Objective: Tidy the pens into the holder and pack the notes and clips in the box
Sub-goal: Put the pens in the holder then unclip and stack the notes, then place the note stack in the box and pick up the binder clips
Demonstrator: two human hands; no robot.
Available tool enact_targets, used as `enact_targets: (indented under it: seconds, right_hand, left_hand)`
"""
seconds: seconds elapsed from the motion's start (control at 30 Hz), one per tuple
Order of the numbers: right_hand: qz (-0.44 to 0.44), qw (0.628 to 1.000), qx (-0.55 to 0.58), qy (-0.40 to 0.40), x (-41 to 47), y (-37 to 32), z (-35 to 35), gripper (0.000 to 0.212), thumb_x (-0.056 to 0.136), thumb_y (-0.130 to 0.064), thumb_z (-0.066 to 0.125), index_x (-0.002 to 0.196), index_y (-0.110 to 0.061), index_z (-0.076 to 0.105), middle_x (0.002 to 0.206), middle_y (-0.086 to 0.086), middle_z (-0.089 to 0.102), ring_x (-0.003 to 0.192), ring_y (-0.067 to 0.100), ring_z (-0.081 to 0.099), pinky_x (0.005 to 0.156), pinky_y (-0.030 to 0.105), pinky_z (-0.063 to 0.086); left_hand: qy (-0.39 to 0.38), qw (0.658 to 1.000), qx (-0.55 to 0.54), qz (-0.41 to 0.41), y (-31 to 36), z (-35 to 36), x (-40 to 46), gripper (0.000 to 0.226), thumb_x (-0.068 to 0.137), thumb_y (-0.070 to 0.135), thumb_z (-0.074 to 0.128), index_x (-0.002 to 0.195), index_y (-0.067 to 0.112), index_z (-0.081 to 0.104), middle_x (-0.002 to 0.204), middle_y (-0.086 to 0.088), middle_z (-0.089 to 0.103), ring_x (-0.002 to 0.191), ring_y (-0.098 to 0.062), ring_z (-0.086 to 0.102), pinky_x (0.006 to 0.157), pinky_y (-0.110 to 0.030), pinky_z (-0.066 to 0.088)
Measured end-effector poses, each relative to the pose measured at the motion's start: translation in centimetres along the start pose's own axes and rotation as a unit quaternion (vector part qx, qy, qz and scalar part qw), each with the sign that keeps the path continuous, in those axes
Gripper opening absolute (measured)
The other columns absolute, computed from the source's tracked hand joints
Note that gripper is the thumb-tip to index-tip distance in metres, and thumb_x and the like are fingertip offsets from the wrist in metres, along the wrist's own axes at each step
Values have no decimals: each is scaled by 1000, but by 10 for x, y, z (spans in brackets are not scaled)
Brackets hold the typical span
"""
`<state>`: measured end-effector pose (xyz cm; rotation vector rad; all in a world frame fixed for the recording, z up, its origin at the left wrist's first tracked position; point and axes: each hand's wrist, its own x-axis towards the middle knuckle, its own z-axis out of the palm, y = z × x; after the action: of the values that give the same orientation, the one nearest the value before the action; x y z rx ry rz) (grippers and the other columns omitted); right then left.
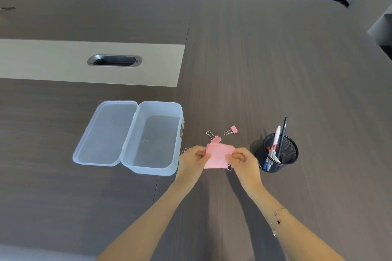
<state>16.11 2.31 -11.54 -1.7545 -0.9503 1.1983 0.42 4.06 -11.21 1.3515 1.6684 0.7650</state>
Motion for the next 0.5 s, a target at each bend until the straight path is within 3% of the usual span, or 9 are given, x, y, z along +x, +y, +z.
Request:
enact_targets:
  seconds: [0.07, 0.13, 0.2, 0.3, 0.4, 0.5]
  right_hand:
    - [3, 1000, 18, 13, 5, -21, 5, 7, 78, -4, 70, 84, -5, 67, 71, 1, 63, 58, 6, 56, 54, 20, 46]
    - [-10, 1000, 12, 14, 13, -52, 20, 9, 79, -5, 66, 87, -5, 69, 74, 1, 63, 63, 7, 56, 61, 18, 48]
    - [-25, 1000, 2, 1, 22, -83, 45, 12, 80, -7, 62, 91, -8, 68, 77, 5, 67, 69, 17, 61, 67, 28, 51]
    - [-65, 996, -59, -22, 26, -120, 93, 17, 83, -6, 55, 94, -5, 67, 89, 12, 72, 80, 27, 66, 71, 36, 57]
    - [-100, 983, -135, -69, 32, -129, 140, 24, 87, 0, 44, 106, 2, 59, 87, 13, 61, 75, 27, 56, 56, 29, 44]
    - [-90, 966, -218, -104, 41, -123, 177, 26, 97, -13, 35, 114, 1, 49, 92, 8, 50, 82, 25, 47, 66, 28, 38]
  left_hand:
    - [27, 999, -23, 6, 26, -13, 7, 19, 85, 21, 64, 101, 15, 71, 88, 8, 67, 80, -8, 62, 58, -5, 45]
    - [63, 998, -27, -4, 46, -38, 20, 19, 85, 23, 64, 101, 17, 71, 89, 9, 69, 82, -9, 63, 60, -6, 45]
    - [87, 996, -16, -25, 55, -68, 37, 20, 83, 22, 63, 99, 16, 73, 91, 6, 72, 84, -11, 65, 64, -10, 46]
    - [117, 991, 30, -51, 52, -111, 62, 12, 83, 19, 59, 76, 21, 69, 74, 6, 64, 68, -13, 53, 55, -15, 36]
    - [126, 984, 98, -81, 31, -140, 84, 17, 83, 19, 56, 70, 28, 61, 66, 3, 56, 67, -19, 45, 56, -21, 37]
    - [87, 984, 125, -91, 1, -153, 101, 15, 82, 13, 56, 71, 22, 62, 71, -4, 54, 68, -20, 43, 50, -19, 35]
